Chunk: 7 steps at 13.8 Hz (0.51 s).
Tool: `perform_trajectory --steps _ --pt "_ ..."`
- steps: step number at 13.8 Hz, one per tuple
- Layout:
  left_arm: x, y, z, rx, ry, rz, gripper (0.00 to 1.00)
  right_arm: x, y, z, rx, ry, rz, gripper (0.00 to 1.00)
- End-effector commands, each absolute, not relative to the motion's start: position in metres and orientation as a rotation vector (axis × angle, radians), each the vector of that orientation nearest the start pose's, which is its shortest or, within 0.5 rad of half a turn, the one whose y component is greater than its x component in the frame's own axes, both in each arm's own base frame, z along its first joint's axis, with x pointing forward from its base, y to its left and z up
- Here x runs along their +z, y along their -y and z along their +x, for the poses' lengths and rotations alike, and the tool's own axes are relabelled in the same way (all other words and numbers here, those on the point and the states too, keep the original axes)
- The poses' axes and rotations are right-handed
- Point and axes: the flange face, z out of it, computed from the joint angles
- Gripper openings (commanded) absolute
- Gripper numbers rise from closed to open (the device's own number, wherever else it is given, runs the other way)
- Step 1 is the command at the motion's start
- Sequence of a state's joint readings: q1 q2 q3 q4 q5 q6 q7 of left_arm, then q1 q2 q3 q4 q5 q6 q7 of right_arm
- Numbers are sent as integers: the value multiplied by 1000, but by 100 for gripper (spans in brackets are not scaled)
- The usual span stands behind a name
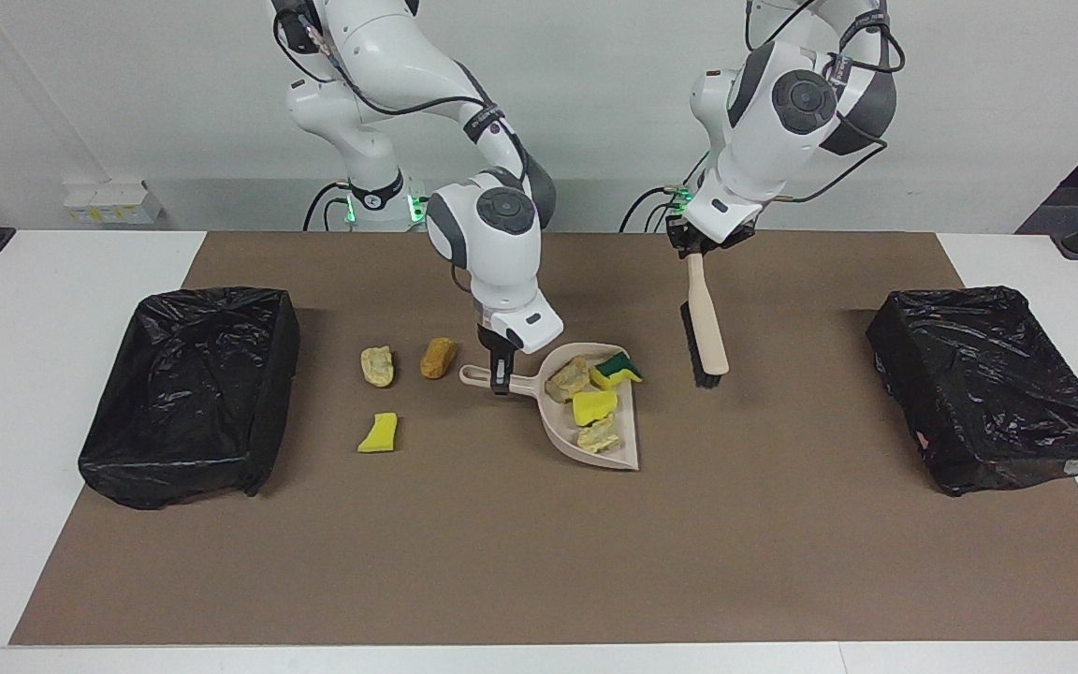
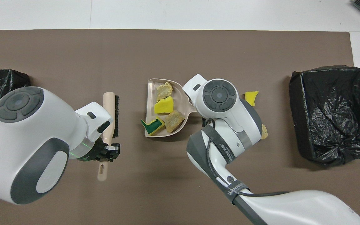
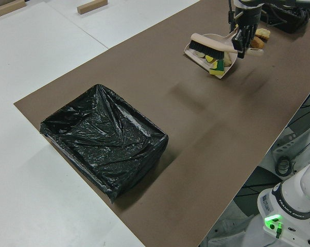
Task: Sweep and dump trash in bin
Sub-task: 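Carry the loaded dustpan to the bin with the right gripper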
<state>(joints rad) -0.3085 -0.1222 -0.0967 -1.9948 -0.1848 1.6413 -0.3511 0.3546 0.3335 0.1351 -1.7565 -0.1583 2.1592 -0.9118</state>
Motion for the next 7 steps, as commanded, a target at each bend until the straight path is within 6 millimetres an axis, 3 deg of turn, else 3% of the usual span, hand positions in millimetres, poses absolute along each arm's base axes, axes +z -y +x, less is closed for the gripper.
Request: perform_trajectory --steps 1,4,7 --pt "506 209 445 427 -25 -3166 0 430 -247 580 -142 2134 -2400 0" --pt "503 211 437 396 -24 -3161 0 467 -176 586 -137 2128 -2317 0" --pt "486 217 394 346 -45 -3155 0 501 -97 589 -157 2077 -2342 0"
